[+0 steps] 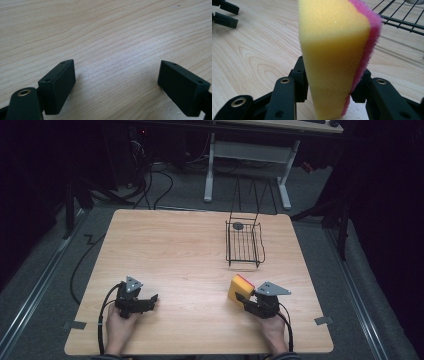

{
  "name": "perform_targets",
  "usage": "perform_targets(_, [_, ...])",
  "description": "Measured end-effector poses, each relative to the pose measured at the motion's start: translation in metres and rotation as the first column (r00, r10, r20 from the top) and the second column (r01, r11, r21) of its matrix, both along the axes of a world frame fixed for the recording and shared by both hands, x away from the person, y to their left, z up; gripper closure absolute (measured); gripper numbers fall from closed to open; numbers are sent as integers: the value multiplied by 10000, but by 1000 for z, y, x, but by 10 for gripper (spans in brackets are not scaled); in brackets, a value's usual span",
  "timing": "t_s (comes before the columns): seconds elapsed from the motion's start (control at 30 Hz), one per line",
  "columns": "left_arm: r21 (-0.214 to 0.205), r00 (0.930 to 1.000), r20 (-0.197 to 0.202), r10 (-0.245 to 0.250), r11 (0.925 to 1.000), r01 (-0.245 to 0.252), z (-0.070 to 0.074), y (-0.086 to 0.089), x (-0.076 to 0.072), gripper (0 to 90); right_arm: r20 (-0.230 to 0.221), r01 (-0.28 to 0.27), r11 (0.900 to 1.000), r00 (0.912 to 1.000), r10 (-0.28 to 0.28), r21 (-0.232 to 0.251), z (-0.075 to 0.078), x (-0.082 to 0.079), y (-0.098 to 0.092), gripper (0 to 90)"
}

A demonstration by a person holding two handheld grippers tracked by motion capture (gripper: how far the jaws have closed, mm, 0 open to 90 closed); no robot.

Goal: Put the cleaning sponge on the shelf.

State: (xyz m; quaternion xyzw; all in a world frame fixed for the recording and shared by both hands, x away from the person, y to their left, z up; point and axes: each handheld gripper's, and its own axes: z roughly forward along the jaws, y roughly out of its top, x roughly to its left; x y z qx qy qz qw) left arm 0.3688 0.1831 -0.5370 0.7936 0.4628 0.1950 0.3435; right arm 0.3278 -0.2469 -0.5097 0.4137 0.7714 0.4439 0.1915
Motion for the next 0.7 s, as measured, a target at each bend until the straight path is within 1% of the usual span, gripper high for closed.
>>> perform_targets(0.27, [1,10000,-3,1,10000,-1,0,0,0,151,53,-45,9998,10000,44,188,3,-3,-3,587])
perform_targets(0.37, [-7,10000,-6,3,10000,-3,0,0,0,151,14,30,9996,10000,-31,269,5,-4,-5,587])
perform_targets(0.43, [-5,10000,-7,0,10000,0,0,0,0,151,-24,105,9994,9999,-105,325,6,-5,-6,587])
perform_targets(0.47, [-5,10000,-6,1,10000,-1,0,0,0,151,-84,267,9987,9996,-264,442,8,-6,-9,587])
perform_targets(0.5, [3,10000,0,0,10000,0,0,0,0,151,-84,267,9987,9996,-264,442,8,-6,-9,587])
perform_targets(0.53, [-6,10000,-3,1,10000,-1,0,0,0,151,-123,383,9979,9992,-377,521,9,-6,-11,587])
perform_targets(0.7, [-1,10000,-5,2,10000,-2,0,0,0,151,-233,717,9959,9972,-705,554,15,-7,-15,587])
